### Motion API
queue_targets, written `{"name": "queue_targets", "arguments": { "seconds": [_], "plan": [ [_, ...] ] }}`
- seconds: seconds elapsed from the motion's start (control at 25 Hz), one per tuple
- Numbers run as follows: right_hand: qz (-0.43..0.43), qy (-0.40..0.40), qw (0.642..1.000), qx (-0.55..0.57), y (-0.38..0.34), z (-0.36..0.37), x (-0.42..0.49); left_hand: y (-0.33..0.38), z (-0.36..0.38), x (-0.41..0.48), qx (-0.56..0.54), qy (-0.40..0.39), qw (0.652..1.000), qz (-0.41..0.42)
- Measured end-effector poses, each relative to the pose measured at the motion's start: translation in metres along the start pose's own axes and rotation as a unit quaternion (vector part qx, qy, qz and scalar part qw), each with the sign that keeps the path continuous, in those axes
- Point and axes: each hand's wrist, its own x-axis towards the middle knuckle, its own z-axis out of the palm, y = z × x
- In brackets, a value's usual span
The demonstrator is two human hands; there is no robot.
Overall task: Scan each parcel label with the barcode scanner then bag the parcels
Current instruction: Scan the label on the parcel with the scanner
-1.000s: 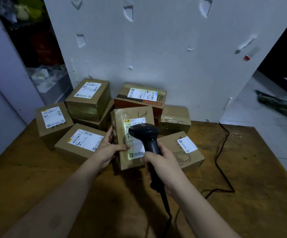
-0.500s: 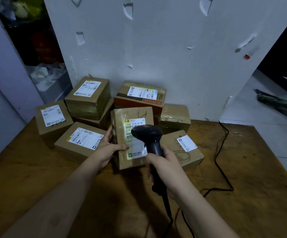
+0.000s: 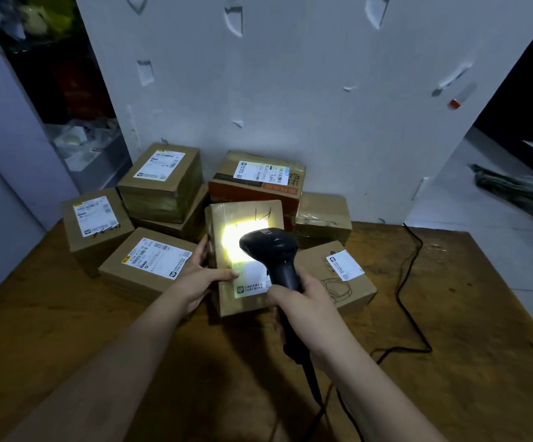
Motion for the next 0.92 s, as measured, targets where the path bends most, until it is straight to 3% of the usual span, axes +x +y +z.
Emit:
{"name": "queue_targets", "arguments": {
  "seconds": [0.92],
  "plan": [
    [-0.007,-0.009,1.000,-0.004,-0.014,-0.002,-0.028,-0.001,0.003,-0.005,-0.002,0.009,1.000,-0.015]
  ]
}}
